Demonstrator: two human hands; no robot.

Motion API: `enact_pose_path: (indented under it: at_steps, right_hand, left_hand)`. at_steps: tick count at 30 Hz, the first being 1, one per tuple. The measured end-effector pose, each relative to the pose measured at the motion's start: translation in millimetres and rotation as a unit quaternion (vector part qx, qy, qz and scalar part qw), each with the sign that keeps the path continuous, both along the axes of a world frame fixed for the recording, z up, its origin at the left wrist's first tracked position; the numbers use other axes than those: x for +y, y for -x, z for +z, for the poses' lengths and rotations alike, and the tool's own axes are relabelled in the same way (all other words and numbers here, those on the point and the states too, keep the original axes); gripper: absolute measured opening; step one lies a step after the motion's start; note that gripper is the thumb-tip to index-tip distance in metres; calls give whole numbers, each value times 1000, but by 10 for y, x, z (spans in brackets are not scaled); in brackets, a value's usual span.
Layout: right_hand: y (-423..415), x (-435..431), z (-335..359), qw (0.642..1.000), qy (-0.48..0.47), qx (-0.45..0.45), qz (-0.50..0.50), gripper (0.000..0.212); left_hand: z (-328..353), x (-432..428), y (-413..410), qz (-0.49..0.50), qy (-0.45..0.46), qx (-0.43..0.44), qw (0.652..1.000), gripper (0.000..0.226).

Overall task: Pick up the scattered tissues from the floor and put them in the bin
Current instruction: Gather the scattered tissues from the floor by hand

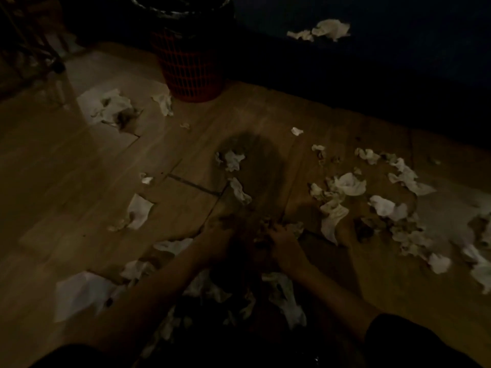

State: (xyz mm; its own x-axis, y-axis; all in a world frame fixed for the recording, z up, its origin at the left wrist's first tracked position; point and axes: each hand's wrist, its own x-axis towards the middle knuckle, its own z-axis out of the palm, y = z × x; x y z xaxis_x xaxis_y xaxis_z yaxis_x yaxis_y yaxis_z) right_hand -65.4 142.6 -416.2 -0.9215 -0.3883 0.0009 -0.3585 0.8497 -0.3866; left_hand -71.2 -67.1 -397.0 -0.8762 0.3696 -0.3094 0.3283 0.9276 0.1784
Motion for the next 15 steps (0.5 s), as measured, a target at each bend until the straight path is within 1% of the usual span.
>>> enact_pose_path:
  at_steps: [1, 3, 4, 5, 6, 7, 9, 10, 11, 12, 13, 14, 15]
  right_hand:
    - [-11, 31, 113, 998, 7, -66, 8, 34]
    - [-32, 117, 330, 994, 27, -107, -8, 38]
    - [-67, 166, 454, 992, 35, -122, -5, 39]
    - [-121, 224, 496, 991, 26, -132, 8, 36]
    - [-233, 278, 487, 990, 0, -139, 28, 31]
    - [-403, 321, 446, 986, -31, -155, 50, 28]
    - [-745, 393, 346, 981, -68, -168, 64, 34]
    - [-879, 422, 263, 982, -63, -166, 60, 36]
    - [-974, 450, 192, 982, -56, -170, 54, 35]
    - [-1025, 473, 168, 981, -56, -179, 49, 35]
    - [-1034, 520, 135, 978, -51, -196, 45, 38]
    - [-1027, 580, 129, 978, -35, -203, 43, 39]
    - [-1013, 641, 118, 976, -22, -215, 37, 37]
  left_hand:
    - [-29, 59, -48, 3, -2, 4, 1000, 44]
    - [-161, 77, -160, 7, -39, -3, 999, 41]
    - [-254, 58, -178, -11, -55, 0, 998, 44]
    - [-353, 32, -174, -16, -70, 21, 997, 47]
    - [-443, 9, -168, -11, -71, 12, 997, 47]
    - [-456, 7, -221, -11, -77, -22, 997, 47]
    - [-308, 158, -398, 1, -69, 0, 998, 36]
    - [-183, 249, -468, -19, -85, 32, 996, 32]
    - [-23, 347, -539, -42, -93, 43, 994, 32]
    - [-29, 394, -576, -69, -98, 44, 992, 34]
    - [-22, 433, -620, -79, -105, 9, 991, 38]
    - [-33, 471, -689, -84, -114, -3, 990, 39]
    - [-23, 499, -785, -104, -112, -10, 988, 36]
